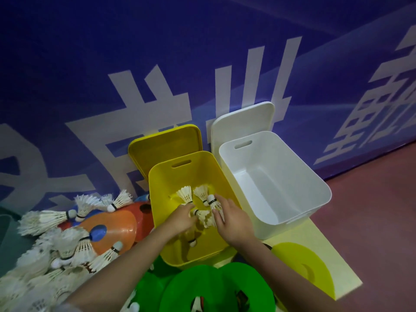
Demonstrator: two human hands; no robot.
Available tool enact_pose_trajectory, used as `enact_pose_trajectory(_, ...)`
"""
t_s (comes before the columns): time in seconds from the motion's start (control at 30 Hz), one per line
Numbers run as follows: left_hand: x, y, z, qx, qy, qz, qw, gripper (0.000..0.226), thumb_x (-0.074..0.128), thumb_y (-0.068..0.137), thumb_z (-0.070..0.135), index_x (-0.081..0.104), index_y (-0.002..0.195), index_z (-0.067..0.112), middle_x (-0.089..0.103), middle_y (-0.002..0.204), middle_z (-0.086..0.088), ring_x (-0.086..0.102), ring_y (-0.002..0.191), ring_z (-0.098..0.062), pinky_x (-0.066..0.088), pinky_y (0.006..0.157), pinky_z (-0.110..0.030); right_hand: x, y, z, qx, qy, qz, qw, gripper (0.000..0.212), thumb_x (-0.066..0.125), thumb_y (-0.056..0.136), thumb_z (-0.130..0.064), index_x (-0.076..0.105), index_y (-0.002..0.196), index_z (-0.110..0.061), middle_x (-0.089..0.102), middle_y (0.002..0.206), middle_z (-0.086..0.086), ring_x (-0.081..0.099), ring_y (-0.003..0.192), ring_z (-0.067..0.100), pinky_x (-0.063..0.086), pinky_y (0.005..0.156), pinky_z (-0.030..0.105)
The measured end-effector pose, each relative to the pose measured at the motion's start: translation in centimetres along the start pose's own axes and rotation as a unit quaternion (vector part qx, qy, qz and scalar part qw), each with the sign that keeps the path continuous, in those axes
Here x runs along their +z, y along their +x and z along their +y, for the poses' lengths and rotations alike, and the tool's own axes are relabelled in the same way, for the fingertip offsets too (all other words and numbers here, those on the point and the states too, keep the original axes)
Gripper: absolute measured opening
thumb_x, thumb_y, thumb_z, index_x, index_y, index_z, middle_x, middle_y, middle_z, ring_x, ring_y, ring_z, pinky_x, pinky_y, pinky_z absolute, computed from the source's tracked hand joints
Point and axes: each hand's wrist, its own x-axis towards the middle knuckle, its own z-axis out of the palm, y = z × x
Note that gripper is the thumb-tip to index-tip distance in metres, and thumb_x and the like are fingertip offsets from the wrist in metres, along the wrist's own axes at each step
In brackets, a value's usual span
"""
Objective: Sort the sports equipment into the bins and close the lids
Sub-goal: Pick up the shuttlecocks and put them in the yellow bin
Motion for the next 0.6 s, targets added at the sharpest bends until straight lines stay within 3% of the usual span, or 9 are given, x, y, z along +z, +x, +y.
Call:
enact_pose_trajectory(0.13,-3.6,-2.2,0.1,0.152,-0.045,0.209,0.965,0.036,0.054,0.094,0.02,0.054,0.13,0.022,0.046,0.138,0.0,0.04,0.13,-0.016,0.033,0.104,-0.03,-0.1,0.3,-0.1,0.019,-0.006,-0.053,0.998,0.049,0.038,0.099,-0.043,0.035,0.145,-0.025,0.051,0.133,0.001,0.058,0.108,0.023,0.045,0.079,0.034)
enact_pose_trajectory(0.23,-4.4,-3.4,-1.3,0.129,-0.035,0.32,0.938,0.047,0.054,0.093,0.018,0.045,0.139,0.02,0.034,0.148,-0.005,0.024,0.141,-0.023,0.027,0.111,-0.04,0.0,1.6,-0.4,0.073,0.029,-0.125,0.989,0.045,0.046,0.097,-0.043,0.043,0.139,-0.028,0.054,0.133,0.001,0.055,0.117,0.023,0.044,0.085,0.032)
enact_pose_trajectory(0.33,-3.1,-4.3,-2.8,0.045,-0.093,0.309,0.946,0.06,0.047,0.098,0.02,0.02,0.151,0.017,0.013,0.157,-0.009,0.014,0.145,-0.026,0.024,0.112,-0.034,1.2,3.3,-1.2,0.113,0.079,-0.149,0.979,0.041,0.05,0.096,-0.036,0.047,0.136,-0.023,0.059,0.13,0.005,0.057,0.114,0.025,0.046,0.083,0.031)
enact_pose_trajectory(0.43,-2.2,-5.0,-3.2,0.012,-0.182,0.282,0.942,0.059,0.039,0.101,0.018,0.01,0.153,0.017,0.003,0.161,-0.001,0.029,0.139,-0.021,0.03,0.094,-0.014,3.7,5.1,-1.8,0.154,0.084,-0.197,0.965,0.04,0.051,0.096,-0.029,0.046,0.134,-0.017,0.06,0.125,0.01,0.062,0.096,0.024,0.048,0.061,0.025)
enact_pose_trajectory(0.47,-2.2,-5.2,-3.3,0.004,-0.198,0.283,0.938,0.058,0.037,0.102,0.016,0.01,0.153,0.017,0.005,0.161,0.0,0.036,0.135,-0.02,0.031,0.089,-0.012,4.5,5.6,-2.0,0.174,0.082,-0.213,0.958,0.038,0.051,0.095,-0.027,0.049,0.131,-0.015,0.062,0.122,0.011,0.062,0.091,0.022,0.048,0.059,0.025)
enact_pose_trajectory(0.53,-2.1,-5.1,-3.7,-0.012,-0.234,0.287,0.929,0.057,0.036,0.102,0.013,0.012,0.153,0.021,0.015,0.159,-0.001,0.044,0.128,-0.021,0.035,0.083,-0.011,6.1,6.4,-1.9,0.194,0.054,-0.231,0.952,0.03,0.052,0.093,-0.03,0.056,0.118,-0.013,0.065,0.113,0.011,0.062,0.091,0.023,0.054,0.072,0.031)
enact_pose_trajectory(0.6,-1.8,-5.1,-4.2,-0.024,-0.286,0.285,0.914,0.056,0.035,0.102,0.014,0.015,0.152,0.028,0.031,0.153,-0.003,0.049,0.124,-0.026,0.044,0.083,-0.018,7.4,6.8,-1.5,0.203,0.01,-0.252,0.946,0.021,0.053,0.092,-0.03,0.06,0.103,-0.014,0.066,0.102,0.009,0.064,0.091,0.023,0.055,0.079,0.036)
